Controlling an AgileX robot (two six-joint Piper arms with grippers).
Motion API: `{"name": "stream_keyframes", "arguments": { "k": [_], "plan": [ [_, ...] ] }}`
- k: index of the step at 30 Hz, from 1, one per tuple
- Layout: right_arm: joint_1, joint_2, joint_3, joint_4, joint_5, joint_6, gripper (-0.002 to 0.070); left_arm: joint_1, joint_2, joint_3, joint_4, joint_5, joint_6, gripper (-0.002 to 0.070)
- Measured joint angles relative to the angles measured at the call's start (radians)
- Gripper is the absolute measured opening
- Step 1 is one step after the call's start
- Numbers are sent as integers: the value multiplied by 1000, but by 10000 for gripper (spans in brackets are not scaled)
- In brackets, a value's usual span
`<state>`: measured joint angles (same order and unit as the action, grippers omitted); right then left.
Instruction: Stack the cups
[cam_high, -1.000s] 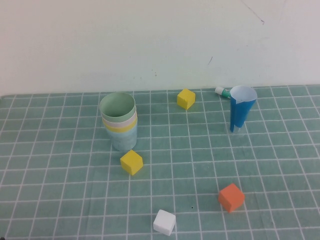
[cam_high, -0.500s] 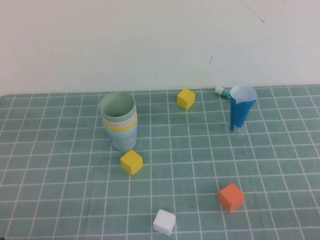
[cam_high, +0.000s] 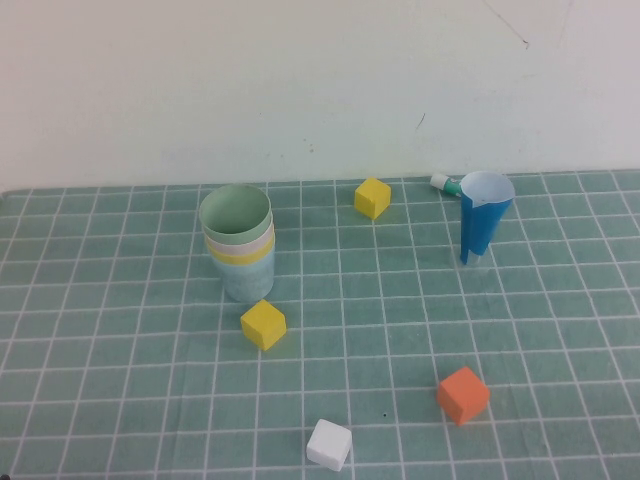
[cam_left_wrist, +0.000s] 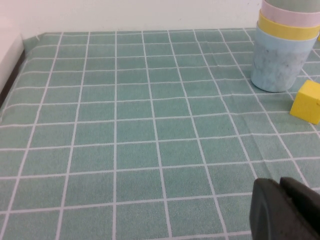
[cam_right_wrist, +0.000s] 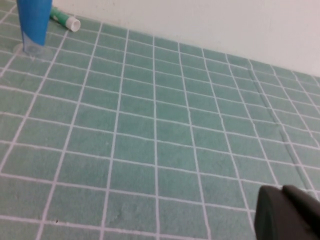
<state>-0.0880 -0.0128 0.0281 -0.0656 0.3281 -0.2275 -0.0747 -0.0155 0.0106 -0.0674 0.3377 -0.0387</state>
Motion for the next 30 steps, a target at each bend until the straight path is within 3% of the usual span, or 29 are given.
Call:
{"name": "stream_keyframes", "arguments": {
  "k": [30],
  "plan": [
    [0, 0, -2, 2, 13, 169, -2, 0, 0, 0, 0, -2, 0, -2]
  ]
}}
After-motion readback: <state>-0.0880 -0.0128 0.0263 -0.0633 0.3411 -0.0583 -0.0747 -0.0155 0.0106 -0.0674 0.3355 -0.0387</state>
